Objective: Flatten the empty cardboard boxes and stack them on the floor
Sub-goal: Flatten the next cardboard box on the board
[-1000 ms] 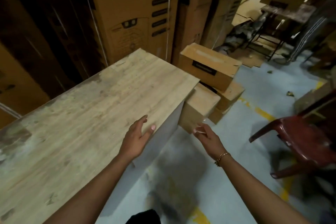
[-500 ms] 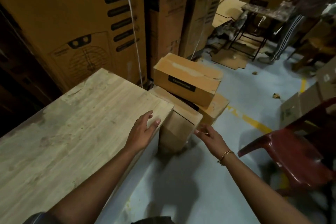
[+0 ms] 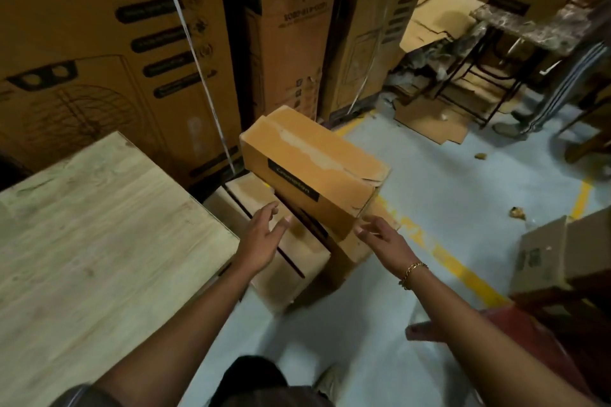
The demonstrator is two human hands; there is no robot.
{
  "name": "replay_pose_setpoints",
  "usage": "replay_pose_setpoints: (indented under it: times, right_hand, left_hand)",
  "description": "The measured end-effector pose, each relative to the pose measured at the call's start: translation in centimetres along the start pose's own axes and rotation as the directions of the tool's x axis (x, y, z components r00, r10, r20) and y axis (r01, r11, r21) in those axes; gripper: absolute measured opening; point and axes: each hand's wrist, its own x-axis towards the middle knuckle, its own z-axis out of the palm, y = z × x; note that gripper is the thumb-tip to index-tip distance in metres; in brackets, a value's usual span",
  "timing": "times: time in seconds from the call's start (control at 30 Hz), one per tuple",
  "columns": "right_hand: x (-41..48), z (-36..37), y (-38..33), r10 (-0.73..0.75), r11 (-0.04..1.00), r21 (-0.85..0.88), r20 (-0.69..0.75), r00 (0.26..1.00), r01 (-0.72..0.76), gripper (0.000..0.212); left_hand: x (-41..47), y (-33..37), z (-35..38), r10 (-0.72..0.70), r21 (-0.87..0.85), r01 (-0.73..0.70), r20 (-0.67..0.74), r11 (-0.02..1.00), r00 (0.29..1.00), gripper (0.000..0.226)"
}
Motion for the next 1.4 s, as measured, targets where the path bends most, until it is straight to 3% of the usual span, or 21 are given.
replay_pose_setpoints:
  times: [0.27,0.57,0.77,0.93,1.03,1.13,1.2,1.4]
  right_hand:
    - [13.7,-8.1,0.5,0.002,0.998,-0.065,0.14,0.99,0.008,0.049]
    - [28.6,-12.1,2.1,0.038,0.989,-0.148,0.308,0.951,0.009,0.052]
    - [37.5,-14.1,4.5,0.044,0.976,-0.212,0.373,0.927,0.04,0.056]
    - [45.6,-13.9,8.3,0.037,0.957,-0.278,0.406,0.913,0.084,0.074]
    - [49.5,-13.1,11.0,0.073,0.959,-0.274,0.487,0.87,0.072,0.076]
    - [51.3,-12.3,12.9,0.074,0.981,-0.189,0.562,0.824,0.04,0.054]
    - [51.8,-11.9,14.0,0.036,0.995,-0.098,0.59,0.807,0.027,0.05]
    - [50.5,-13.6,12.5,-0.09,0.996,0.058,0.579,0.811,0.068,0.045]
  left_hand:
    - [7.1,3.4,7.1,-0.169,-0.063,0.164,-0.092,0.984,0.981,0.063]
    - [17.5,2.6,13.3,-0.421,-0.208,0.389,-0.137,0.897,0.897,0.061]
    - [22.0,1.9,18.0,-0.597,-0.295,0.544,-0.126,0.785,0.793,0.069]
    - [23.6,-0.7,24.4,-0.751,-0.426,0.637,-0.184,0.642,0.634,0.083]
    - [24.6,-1.9,29.0,-0.816,-0.607,0.595,-0.165,0.527,0.554,0.1]
    - [25.5,-2.4,33.0,-0.846,-0.738,0.505,-0.168,0.448,0.505,0.098]
    - [25.8,-2.5,34.8,-0.845,-0.786,0.433,-0.202,0.442,0.496,0.104]
    - [24.7,0.9,34.7,-0.838,-0.849,0.28,-0.29,0.448,0.462,0.097]
